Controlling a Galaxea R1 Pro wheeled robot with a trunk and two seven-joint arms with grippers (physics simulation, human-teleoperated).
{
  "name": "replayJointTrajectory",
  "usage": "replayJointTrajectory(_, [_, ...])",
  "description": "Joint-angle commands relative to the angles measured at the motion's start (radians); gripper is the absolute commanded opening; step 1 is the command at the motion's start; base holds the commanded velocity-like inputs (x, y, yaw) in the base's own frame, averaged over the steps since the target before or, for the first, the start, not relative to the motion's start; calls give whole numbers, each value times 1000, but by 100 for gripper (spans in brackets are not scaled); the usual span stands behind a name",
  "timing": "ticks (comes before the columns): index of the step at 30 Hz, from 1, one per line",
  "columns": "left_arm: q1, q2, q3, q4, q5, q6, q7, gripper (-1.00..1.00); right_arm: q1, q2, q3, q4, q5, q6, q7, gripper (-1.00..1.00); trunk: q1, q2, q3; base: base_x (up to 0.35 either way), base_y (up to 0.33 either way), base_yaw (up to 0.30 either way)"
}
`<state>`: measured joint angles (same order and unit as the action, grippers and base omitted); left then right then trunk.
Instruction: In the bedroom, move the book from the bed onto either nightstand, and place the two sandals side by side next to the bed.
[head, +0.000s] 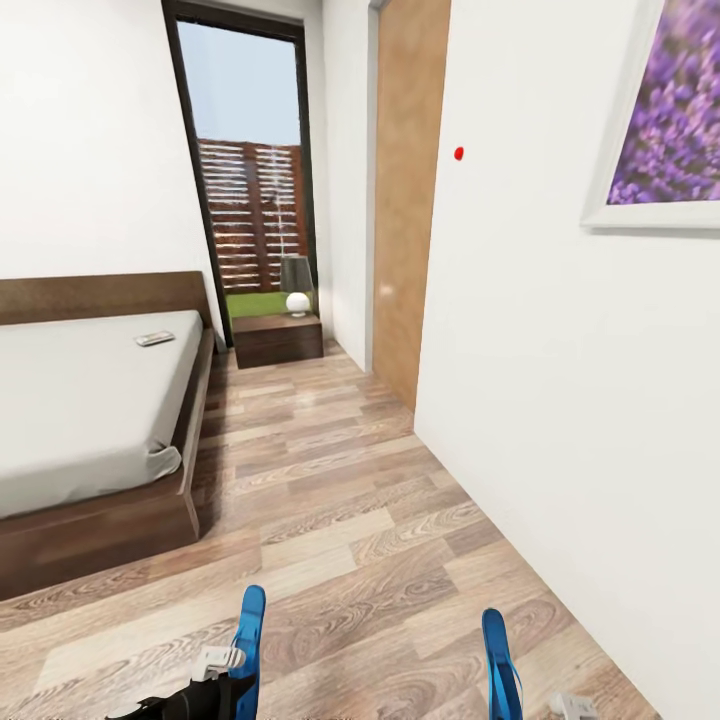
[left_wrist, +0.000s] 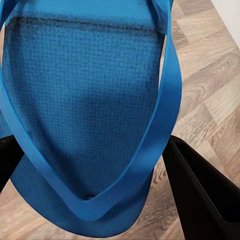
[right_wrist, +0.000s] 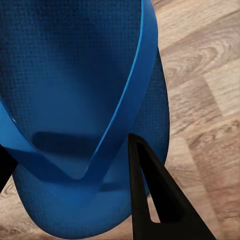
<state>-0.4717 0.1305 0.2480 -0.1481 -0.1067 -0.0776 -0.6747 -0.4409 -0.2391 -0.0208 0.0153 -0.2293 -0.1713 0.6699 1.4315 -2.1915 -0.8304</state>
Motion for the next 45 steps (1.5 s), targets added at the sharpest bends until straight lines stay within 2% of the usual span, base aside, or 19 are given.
replayJointTrajectory(1, [-1, 0, 7, 1, -11, -9, -2, -100, -1, 0, -2, 2, -4, 0, 5, -100, 0, 0, -3, 0, 0, 0])
replayJointTrajectory(39, [-1, 0, 7, 1, -11, -8, -2, -100, -1, 0, -2, 2, -4, 0, 5, -100, 0, 0, -63, 0, 0, 0])
replayJointTrajectory(45, [-1, 0, 7, 1, -11, -8, -2, -100, -1, 0, -2, 2, -4, 0, 8, -100, 0, 0, -65, 47, 0, 0])
